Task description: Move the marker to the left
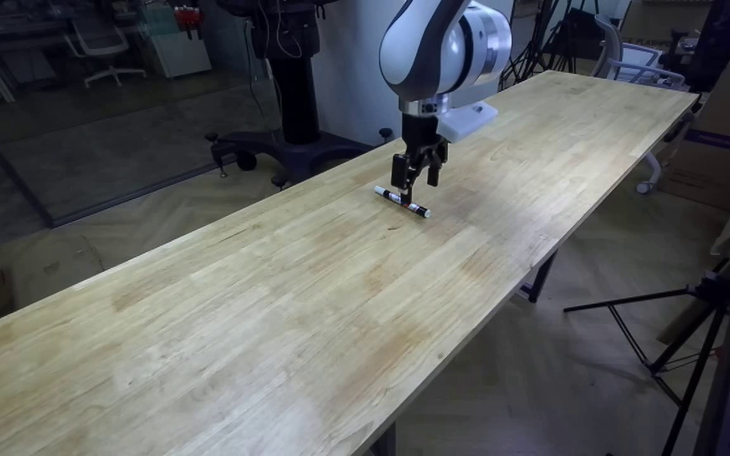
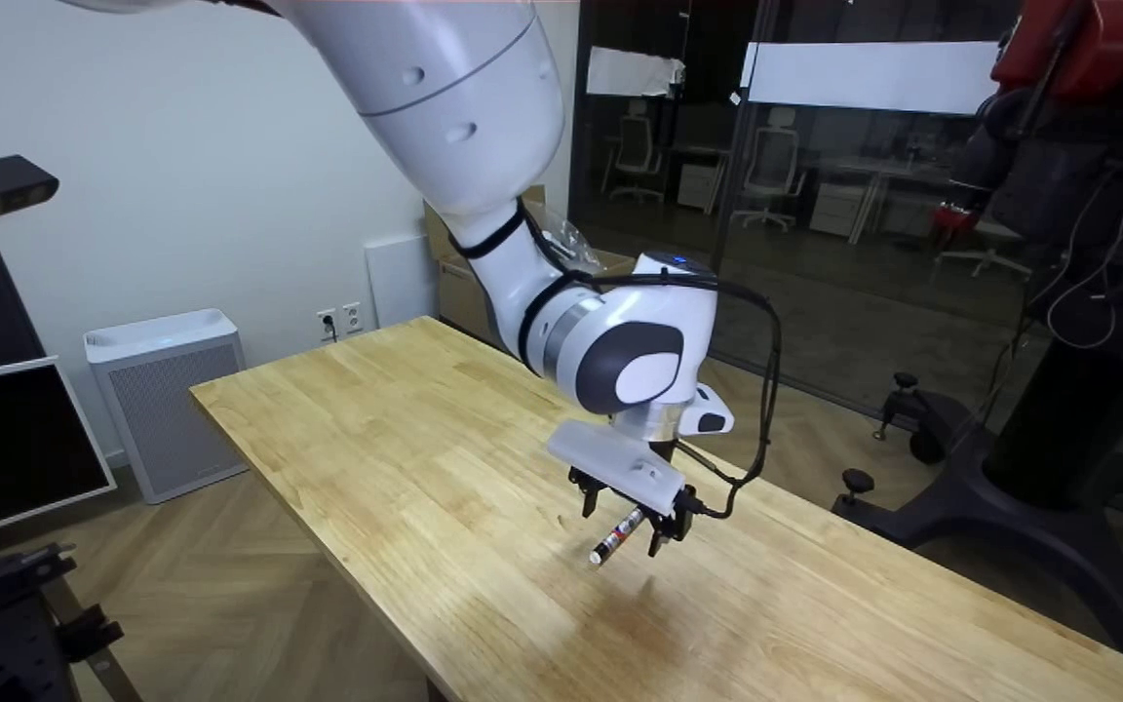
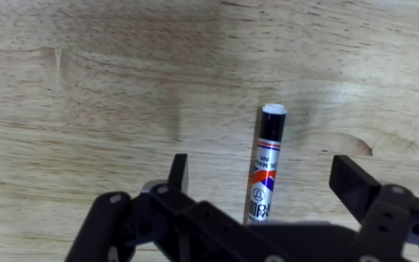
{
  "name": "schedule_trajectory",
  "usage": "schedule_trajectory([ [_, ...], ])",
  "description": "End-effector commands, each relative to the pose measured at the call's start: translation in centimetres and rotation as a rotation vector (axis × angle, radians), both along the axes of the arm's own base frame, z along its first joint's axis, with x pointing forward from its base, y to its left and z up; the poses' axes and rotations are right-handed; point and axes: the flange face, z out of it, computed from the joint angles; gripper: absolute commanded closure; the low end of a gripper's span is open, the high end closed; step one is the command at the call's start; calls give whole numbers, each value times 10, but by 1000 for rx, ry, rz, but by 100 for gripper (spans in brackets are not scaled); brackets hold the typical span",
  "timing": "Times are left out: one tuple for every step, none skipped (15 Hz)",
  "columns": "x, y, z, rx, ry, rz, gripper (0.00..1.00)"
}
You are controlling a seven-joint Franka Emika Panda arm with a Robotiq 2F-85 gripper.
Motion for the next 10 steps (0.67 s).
schedule_trajectory([
  [21, -4, -5, -16, 34, -16, 0],
  [25, -5, -7, -16, 41, -14, 0],
  [28, -6, -9, -16, 48, -14, 0],
  [32, -6, -10, -16, 54, -13, 0],
  [34, -6, -12, -17, 59, -12, 0],
  [38, -6, -13, -18, 63, -10, 5],
  [40, -5, -14, -19, 65, -8, 26],
  [43, -4, -14, -21, 66, -5, 32],
  [46, -3, -15, -24, 69, -2, 40],
  [48, -2, -16, -28, 72, 3, 47],
])
